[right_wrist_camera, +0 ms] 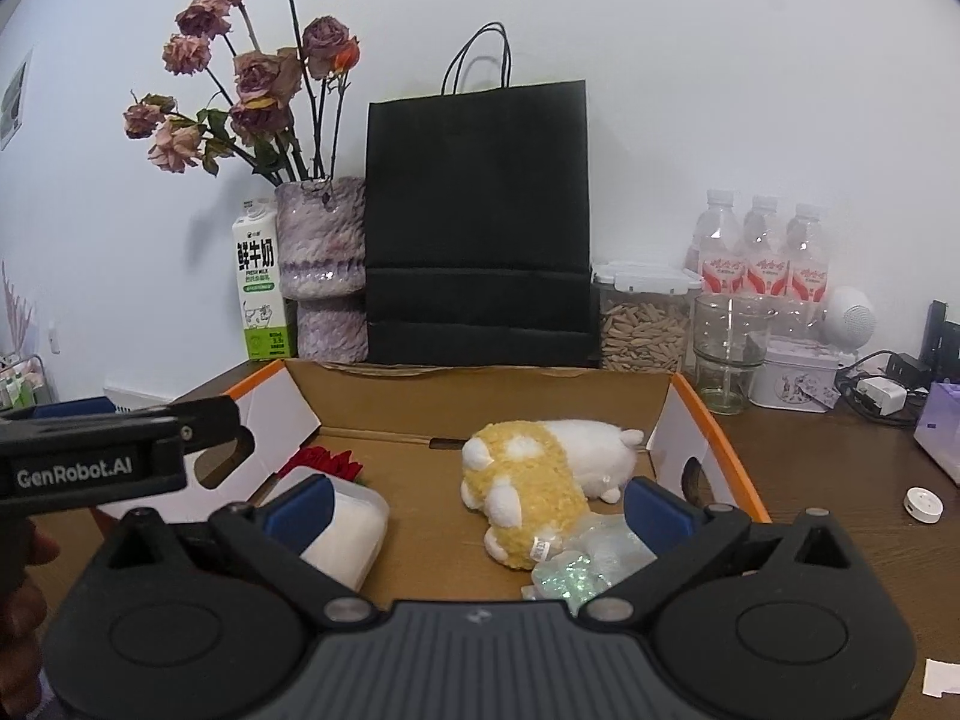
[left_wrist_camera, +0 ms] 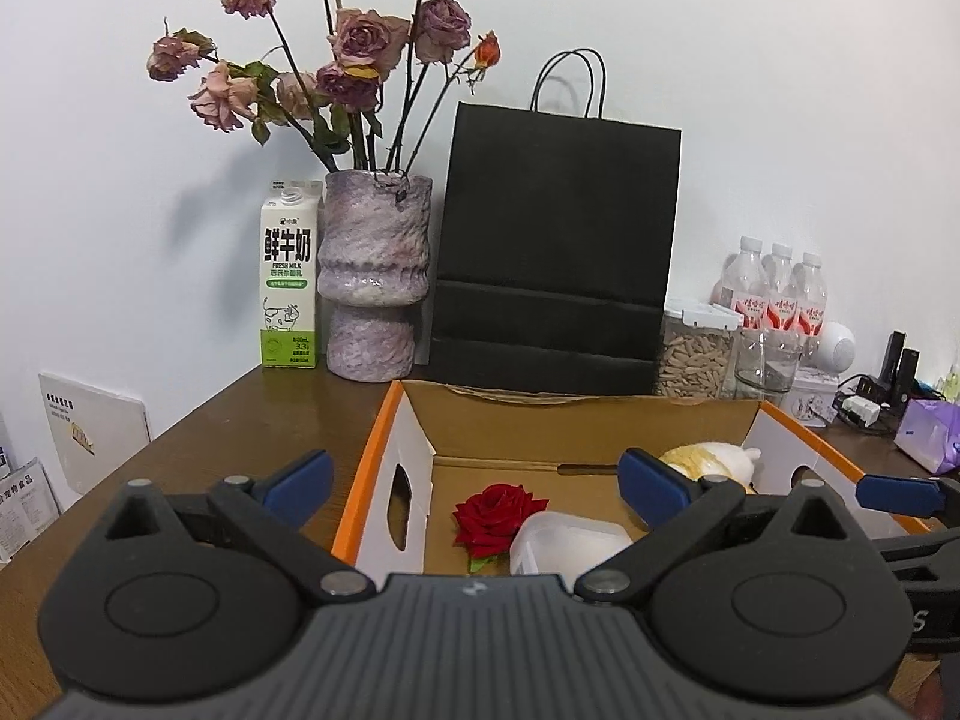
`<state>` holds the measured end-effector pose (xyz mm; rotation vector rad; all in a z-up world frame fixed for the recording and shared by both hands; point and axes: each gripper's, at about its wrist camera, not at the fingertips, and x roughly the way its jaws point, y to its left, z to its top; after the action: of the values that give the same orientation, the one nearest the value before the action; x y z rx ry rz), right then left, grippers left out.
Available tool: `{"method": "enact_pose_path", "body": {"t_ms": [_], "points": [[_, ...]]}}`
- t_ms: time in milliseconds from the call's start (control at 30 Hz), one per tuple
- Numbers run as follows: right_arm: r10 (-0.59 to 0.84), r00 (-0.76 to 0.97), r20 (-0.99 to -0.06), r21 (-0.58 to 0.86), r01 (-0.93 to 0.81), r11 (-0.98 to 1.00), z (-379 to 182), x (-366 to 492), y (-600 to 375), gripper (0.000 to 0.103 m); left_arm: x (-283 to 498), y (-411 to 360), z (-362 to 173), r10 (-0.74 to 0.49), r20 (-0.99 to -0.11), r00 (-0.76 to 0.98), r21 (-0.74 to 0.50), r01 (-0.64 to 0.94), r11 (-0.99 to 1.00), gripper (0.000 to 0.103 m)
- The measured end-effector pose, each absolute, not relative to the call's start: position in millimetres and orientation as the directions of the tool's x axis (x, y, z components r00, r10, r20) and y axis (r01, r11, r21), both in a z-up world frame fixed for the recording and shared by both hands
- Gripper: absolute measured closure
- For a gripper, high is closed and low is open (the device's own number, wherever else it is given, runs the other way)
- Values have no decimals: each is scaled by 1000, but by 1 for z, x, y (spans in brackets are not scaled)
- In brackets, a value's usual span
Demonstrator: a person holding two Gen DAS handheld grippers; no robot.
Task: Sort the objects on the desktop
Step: 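Carry cap and cotton-bud container into the box and open both tools, then withdraw both tools from the box back over the table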
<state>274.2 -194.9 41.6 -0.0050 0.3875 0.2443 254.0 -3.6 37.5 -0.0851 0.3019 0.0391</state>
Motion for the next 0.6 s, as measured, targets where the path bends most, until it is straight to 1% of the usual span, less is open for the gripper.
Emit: {"method": "enact_pose_path", "body": {"t_ms": [200, 400, 600], "points": [[230, 903, -363, 44, -230, 972, 48, 263, -199, 0, 241, 0, 42, 19, -278, 960, -79, -43, 996, 0], [214, 903, -373, 17, -224, 974, 51, 250, -199, 0, 226, -2, 47, 14, -252, 968, -44, -26, 999, 0], [207, 911, -357, 9, -219, 976, 55, 234, -204, 0, 209, 4, 46, 1, -223, 975, -38, -9, 999, 0]]}}
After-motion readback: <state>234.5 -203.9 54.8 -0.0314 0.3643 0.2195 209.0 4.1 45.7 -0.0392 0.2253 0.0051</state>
